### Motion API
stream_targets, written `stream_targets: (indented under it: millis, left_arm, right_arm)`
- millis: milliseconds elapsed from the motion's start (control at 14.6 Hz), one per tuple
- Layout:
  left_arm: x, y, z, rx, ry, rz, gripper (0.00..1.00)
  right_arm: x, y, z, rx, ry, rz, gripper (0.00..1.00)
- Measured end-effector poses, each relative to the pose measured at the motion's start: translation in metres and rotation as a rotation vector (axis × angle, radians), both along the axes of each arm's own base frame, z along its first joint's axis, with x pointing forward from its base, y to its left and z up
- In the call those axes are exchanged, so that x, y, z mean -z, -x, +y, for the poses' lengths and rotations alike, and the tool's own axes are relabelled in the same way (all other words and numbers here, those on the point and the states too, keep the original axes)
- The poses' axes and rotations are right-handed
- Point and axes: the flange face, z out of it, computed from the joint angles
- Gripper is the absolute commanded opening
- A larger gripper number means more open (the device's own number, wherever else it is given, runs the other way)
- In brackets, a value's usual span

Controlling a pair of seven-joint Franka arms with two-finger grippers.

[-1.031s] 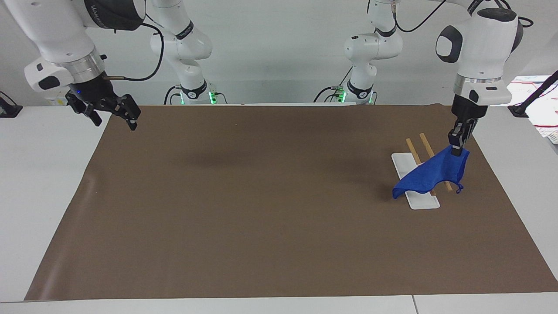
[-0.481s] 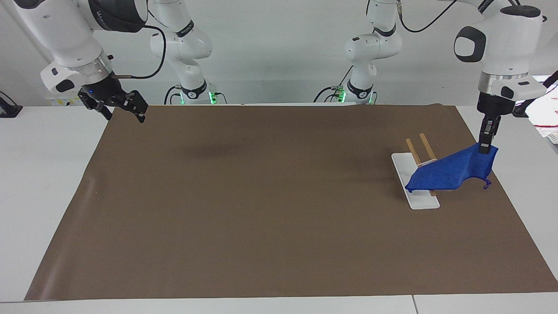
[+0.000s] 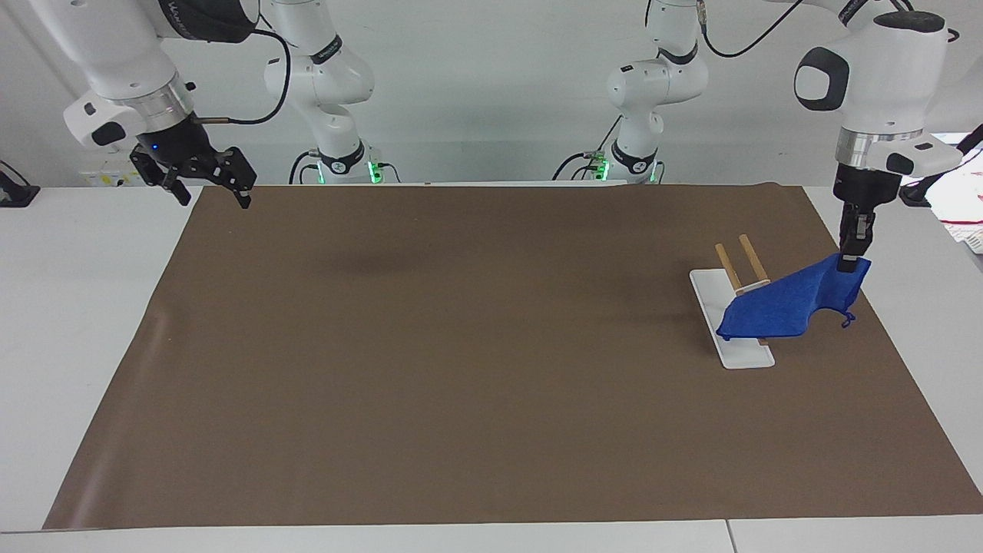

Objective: Right arm passes towel to left arm to hang
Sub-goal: 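Lower the towel with the left gripper over the wooden rack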

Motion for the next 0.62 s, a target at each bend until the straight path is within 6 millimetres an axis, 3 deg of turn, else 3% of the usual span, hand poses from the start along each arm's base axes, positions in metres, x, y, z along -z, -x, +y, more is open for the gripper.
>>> stream_targets:
  millis: [206, 619]
  left_arm:
    - [0.003, 0.002, -0.004, -0.062, 0.031, 0.022, 0.0]
    - [-0.007, 0.02, -0.031, -0.21, 0.103, 0.076, 0.0]
  right_arm:
    - [0.0, 0.0, 0.0, -0.004, 0.0, 0.0, 1.0]
    - [0.007, 0.0, 0.005, -0.014, -0.001, 0.015, 1.0]
